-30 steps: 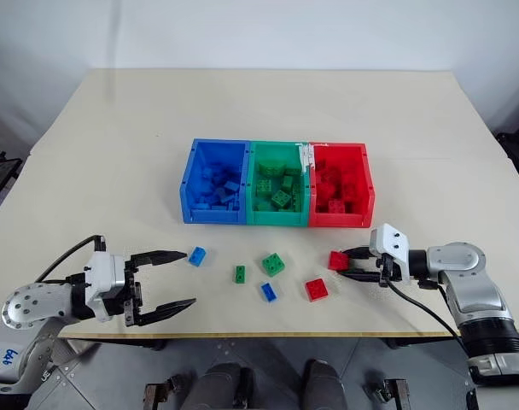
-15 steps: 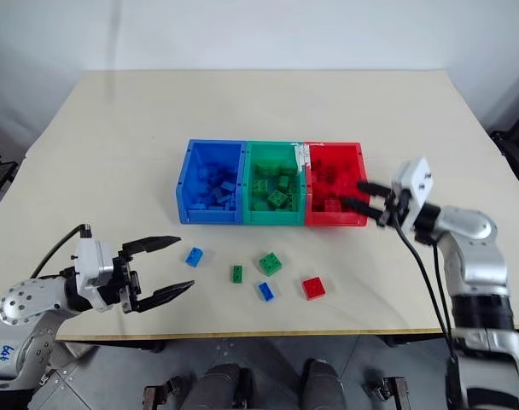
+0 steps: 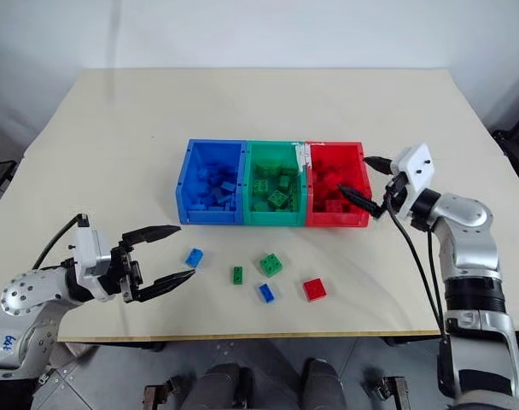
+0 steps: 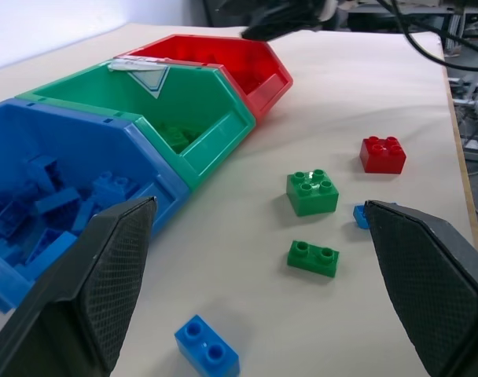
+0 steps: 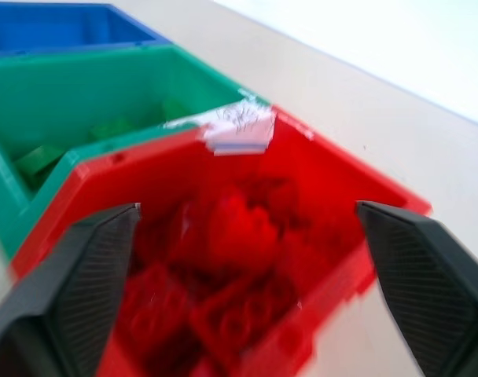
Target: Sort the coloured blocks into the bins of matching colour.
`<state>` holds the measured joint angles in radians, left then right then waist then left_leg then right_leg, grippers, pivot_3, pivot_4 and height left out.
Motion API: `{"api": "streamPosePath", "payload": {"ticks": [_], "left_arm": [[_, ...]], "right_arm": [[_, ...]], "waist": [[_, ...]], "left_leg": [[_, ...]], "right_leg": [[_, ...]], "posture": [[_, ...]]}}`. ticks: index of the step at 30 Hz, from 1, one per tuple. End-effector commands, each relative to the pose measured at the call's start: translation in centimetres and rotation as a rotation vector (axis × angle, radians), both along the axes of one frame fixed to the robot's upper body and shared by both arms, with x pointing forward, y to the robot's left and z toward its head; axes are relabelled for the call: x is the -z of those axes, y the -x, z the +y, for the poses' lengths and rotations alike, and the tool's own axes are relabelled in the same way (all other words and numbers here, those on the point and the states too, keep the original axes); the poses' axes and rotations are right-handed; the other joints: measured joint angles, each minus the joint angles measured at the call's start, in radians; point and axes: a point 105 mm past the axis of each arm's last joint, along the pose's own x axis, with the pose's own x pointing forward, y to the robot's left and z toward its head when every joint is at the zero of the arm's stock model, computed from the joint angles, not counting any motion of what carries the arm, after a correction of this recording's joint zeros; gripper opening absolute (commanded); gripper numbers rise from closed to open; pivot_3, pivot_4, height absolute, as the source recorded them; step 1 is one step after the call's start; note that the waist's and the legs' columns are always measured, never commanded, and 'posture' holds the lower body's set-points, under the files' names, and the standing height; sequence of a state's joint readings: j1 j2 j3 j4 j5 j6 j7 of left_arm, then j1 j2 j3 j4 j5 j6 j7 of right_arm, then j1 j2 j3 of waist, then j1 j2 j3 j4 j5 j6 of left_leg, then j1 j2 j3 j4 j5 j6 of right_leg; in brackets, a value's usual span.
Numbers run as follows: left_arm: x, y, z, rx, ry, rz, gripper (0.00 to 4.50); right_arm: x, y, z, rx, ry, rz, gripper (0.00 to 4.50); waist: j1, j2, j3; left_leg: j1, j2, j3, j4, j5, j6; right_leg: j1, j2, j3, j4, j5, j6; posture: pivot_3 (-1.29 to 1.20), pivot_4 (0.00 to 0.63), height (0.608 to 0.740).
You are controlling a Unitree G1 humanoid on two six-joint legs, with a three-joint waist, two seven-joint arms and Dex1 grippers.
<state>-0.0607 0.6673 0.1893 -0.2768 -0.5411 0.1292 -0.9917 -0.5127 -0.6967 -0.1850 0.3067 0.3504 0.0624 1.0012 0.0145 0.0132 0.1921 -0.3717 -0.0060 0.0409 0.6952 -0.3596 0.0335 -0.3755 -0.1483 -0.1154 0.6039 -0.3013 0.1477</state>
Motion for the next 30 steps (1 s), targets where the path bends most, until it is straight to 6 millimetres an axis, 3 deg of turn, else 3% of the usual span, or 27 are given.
{"api": "streamPosePath", "payload": {"ticks": [1, 6, 10, 16, 19, 22, 28, 30], "left_arm": [[0.0, -0.1, -1.1, 0.07, -0.01, -0.014, 4.5], [1.1, 0.0, -2.9, 0.228, -0.091, 0.018, 4.5], [1.7, 0.1, -3.9, 0.294, -0.124, 0.028, 4.5], [2.0, 0.2, -3.4, 0.257, -0.098, 0.048, 4.5], [2.7, 0.8, -1.7, 0.181, -0.107, 0.058, 4.5], [3.3, 1.9, -0.6, 0.138, -0.125, 0.071, 4.5], [3.2, 3.9, 0.6, 0.069, -0.133, 0.085, 4.5], [3.1, 4.3, 0.7, 0.061, -0.133, 0.089, 4.5]], "right_arm": [[-1.6, 2.3, -1.5, 0.004, 0.011, -0.071, 4.47], [1.3, 7.6, -5.2, -0.023, 0.136, 0.032, 4.47], [2.5, 8.6, -6.9, -0.014, 0.232, 0.098, 4.47], [4.3, 9.5, -3.0, -0.286, 0.323, 0.194, 4.47], [5.3, 9.7, 1.5, -0.513, 0.334, 0.287, 4.47], [6.0, 9.7, 4.3, -0.655, 0.363, 0.323, 4.47], [7.8, 8.8, 7.2, -0.8, 0.452, 0.39, 4.47], [8.2, 8.0, 7.6, -0.794, 0.47, 0.384, 3.85]], "waist": [[0.001, 0.0, 0.0], [0.012, 0.0, 0.0], [0.003, 0.0, 0.0], [-0.018, 0.0, 0.0], [-0.023, 0.0, 0.0], [-0.018, 0.0, 0.0], [0.004, 0.0, 0.0], [0.006, 0.0, 0.0]], "left_leg": [[0.0, 0.0, 0.001, 0.0, 0.0, 0.0], [0.0, 0.0, 0.002, 0.0, 0.0, 0.0], [0.002, 0.001, 0.006, 0.0, 0.0, 0.001], [0.005, 0.004, 0.008, 0.0, 0.0, 0.0], [0.005, 0.003, 0.009, 0.0, 0.0, 0.0], [0.004, 0.004, 0.007, 0.001, 0.0, 0.0], [0.001, 0.001, 0.0, 0.003, -0.001, 0.0], [0.001, 0.001, -0.001, 0.003, -0.001, 0.0]], "right_leg": [[0.0, 0.0, 0.0, 0.0, 0.0, 0.0], [0.0, 0.001, 0.0, -0.001, 0.0, 0.0], [0.001, 0.001, 0.002, -0.002, 0.001, 0.001], [0.001, 0.002, 0.003, 0.0, 0.001, 0.001], [0.0, 0.001, 0.004, 0.0, 0.001, 0.001], [0.0, 0.001, 0.004, 0.0, 0.001, 0.001], [0.0, -0.002, 0.002, -0.003, 0.001, 0.0], [0.001, -0.003, 0.002, -0.004, 0.001, 0.0]], "posture": [[0.0, 0.15, 0.74], [0.0, 0.15, 0.74], [0.0, 0.15, 0.74], [0.0, 0.15, 0.74], [0.0, 0.15, 0.74], [0.0, 0.15, 0.74], [0.0, 0.15, 0.74], [0.0, 0.15, 0.74]]}}
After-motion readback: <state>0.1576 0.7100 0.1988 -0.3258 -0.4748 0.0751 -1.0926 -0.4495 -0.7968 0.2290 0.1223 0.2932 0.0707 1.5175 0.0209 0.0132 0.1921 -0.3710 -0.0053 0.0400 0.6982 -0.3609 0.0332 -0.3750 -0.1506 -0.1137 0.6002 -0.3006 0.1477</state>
